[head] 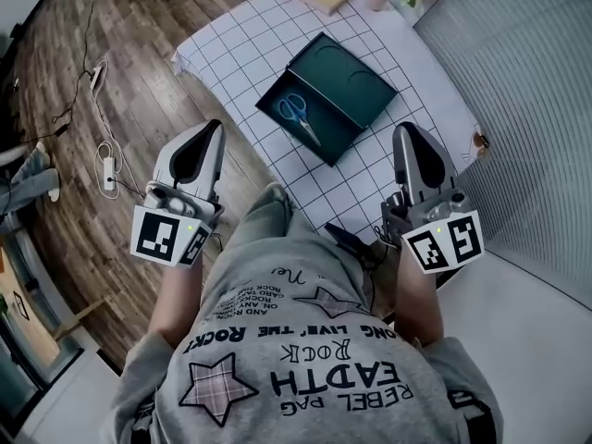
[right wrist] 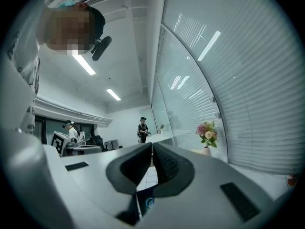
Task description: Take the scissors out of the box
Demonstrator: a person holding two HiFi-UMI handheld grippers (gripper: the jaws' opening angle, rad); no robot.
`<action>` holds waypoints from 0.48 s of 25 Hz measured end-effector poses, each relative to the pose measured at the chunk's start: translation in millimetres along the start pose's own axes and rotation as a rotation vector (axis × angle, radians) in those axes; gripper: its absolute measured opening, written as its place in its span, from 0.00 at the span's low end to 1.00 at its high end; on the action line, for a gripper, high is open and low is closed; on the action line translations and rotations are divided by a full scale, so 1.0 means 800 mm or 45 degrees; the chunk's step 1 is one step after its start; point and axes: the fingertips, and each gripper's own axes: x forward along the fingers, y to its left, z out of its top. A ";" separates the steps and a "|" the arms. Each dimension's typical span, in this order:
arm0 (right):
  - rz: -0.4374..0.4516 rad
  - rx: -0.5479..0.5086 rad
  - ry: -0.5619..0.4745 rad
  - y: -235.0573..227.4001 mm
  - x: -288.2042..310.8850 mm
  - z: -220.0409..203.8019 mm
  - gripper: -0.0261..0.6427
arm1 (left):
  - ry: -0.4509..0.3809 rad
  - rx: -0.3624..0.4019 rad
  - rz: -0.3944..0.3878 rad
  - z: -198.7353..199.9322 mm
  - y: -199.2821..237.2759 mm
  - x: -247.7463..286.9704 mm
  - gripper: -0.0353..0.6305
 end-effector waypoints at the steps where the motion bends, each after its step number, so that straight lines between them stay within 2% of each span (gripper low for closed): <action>1: -0.002 -0.002 0.002 0.001 0.003 0.000 0.06 | 0.002 -0.002 -0.007 -0.001 0.001 0.002 0.06; 12: -0.010 -0.021 0.017 0.002 0.028 -0.009 0.06 | -0.019 -0.019 -0.045 -0.011 0.016 0.019 0.06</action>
